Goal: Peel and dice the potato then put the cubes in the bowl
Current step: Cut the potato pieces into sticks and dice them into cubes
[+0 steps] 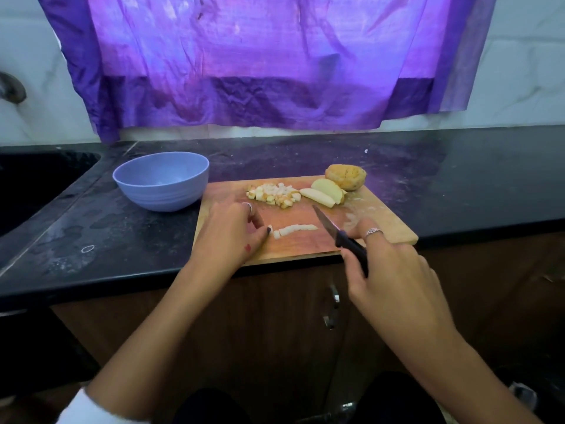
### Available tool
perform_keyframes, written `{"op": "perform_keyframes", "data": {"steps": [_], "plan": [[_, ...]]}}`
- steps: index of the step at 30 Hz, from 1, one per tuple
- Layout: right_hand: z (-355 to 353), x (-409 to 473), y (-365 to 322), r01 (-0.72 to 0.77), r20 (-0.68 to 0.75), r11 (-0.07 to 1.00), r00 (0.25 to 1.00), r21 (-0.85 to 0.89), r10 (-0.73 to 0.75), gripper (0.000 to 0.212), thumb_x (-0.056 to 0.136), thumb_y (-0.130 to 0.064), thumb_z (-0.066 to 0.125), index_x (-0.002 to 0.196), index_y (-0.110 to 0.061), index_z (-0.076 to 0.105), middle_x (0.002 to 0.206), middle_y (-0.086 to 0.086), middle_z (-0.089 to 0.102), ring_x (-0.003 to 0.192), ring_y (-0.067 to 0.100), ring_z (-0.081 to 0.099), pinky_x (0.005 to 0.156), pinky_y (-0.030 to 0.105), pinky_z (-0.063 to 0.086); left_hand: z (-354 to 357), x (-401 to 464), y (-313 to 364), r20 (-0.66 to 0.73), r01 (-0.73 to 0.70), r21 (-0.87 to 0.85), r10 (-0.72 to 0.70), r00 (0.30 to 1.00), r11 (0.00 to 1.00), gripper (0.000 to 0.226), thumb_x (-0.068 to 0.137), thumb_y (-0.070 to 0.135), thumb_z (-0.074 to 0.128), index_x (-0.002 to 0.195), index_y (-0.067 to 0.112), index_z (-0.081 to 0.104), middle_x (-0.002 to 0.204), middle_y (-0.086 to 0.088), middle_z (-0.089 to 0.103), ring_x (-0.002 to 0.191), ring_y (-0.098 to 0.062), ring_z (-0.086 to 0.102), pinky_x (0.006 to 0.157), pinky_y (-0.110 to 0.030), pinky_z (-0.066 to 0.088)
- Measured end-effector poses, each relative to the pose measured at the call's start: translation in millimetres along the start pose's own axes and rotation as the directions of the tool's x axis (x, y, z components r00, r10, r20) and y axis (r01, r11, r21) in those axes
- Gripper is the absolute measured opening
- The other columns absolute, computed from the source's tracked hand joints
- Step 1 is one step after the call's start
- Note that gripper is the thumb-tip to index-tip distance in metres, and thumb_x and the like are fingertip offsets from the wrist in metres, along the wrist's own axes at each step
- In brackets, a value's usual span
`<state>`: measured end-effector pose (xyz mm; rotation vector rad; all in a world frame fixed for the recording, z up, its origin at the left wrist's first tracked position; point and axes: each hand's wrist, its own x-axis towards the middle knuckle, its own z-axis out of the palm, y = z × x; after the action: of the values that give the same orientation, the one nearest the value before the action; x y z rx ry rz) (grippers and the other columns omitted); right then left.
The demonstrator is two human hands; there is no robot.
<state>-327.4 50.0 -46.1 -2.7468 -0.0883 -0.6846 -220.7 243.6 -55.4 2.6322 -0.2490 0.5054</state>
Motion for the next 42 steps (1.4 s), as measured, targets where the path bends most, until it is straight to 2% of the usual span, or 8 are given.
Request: {"op": "perform_keyframes", "data": {"steps": [5,13,17,19,22,25,35,42], "plan": [[5,-11,-17,-0.097,0.126,0.995,0.987,-0.021,0.099,0.03,0.101,-0.038,0.034,0.128,-0.026,0.035,0.085,-0.007,0.039,0.096,0.02,0.059,0.065,0.028,0.038,4,27,-6,-0.118,-0.01,0.065,0.018,0.993,0.998,0.023,0.089,0.033,0.065,0.104,0.016,0.072,0.105,-0.004,0.06,0.095,-0.018,0.054,0.076,-0.031,0.046],[33,37,-32,0.06,0.088,0.99,0.994,0.124,-0.071,0.028,0.1,-0.033,0.042,0.127,-0.026,0.044,0.105,0.0,0.059,0.095,0.019,0.056,0.075,0.034,0.045,10,20,-23,-0.249,-0.012,-0.018,0.007,0.969,1.0,0.025,0.095,0.021,0.053,0.116,0.014,0.065,0.112,-0.004,0.059,0.102,-0.017,0.053,0.076,-0.027,0.039],[16,46,11,0.113,0.005,0.978,0.993,0.178,-0.116,0.027,0.094,-0.032,0.055,0.12,-0.028,0.057,0.098,-0.004,0.063,0.09,0.019,0.057,0.073,0.034,0.044,7,22,-27,-0.245,0.001,-0.135,-0.035,0.969,0.991,0.032,0.093,0.006,0.045,0.119,0.01,0.062,0.112,-0.006,0.061,0.104,-0.02,0.055,0.082,-0.031,0.046],[5,42,34,0.152,0.056,0.964,0.984,0.218,-0.168,0.023,0.089,-0.037,0.06,0.109,-0.028,0.065,0.089,-0.007,0.065,0.083,0.017,0.06,0.071,0.036,0.048,7,22,-28,-0.253,0.021,-0.229,-0.08,0.964,0.973,0.035,0.092,0.001,0.042,0.119,0.009,0.062,0.111,-0.006,0.062,0.103,-0.018,0.056,0.085,-0.03,0.047],[3,42,51,0.169,0.18,0.966,0.962,0.197,-0.205,0.043,0.08,-0.058,0.052,0.1,-0.023,0.067,0.088,-0.004,0.068,0.08,0.015,0.061,0.071,0.042,0.051,5,23,-30,-0.21,0.086,-0.329,-0.161,0.964,0.94,0.036,0.092,-0.002,0.039,0.119,0.008,0.062,0.11,-0.002,0.062,0.098,-0.01,0.054,0.086,-0.023,0.043],[16,55,48,0.192,0.257,0.965,0.938,0.179,-0.235,0.028,0.085,-0.051,0.056,0.098,-0.027,0.066,0.086,-0.009,0.063,0.08,0.01,0.056,0.07,0.036,0.048,6,22,-31,-0.184,0.105,-0.361,-0.181,0.966,0.927,0.036,0.093,-0.003,0.038,0.117,0.009,0.063,0.111,-0.002,0.062,0.098,-0.011,0.055,0.088,-0.023,0.045],[38,110,37,0.134,0.072,0.986,0.987,0.104,-0.142,0.029,0.091,-0.037,0.061,0.12,-0.036,0.061,0.089,-0.004,0.06,0.09,0.022,0.059,0.069,0.031,0.041,10,22,-37,-0.196,0.091,-0.314,-0.159,0.968,0.945,0.034,0.092,0.0,0.043,0.12,0.008,0.061,0.11,-0.003,0.064,0.099,-0.011,0.057,0.087,-0.022,0.043],[32,91,29,0.303,0.131,0.946,0.939,0.116,-0.317,0.027,0.09,-0.04,0.061,0.116,-0.047,0.06,0.076,-0.02,0.047,0.079,0.006,0.049,0.063,0.025,0.038,8,22,-36,-0.187,0.113,-0.355,-0.189,0.964,0.928,0.035,0.093,-0.001,0.041,0.121,0.009,0.06,0.11,-0.002,0.063,0.099,-0.01,0.056,0.084,-0.02,0.04]]}}
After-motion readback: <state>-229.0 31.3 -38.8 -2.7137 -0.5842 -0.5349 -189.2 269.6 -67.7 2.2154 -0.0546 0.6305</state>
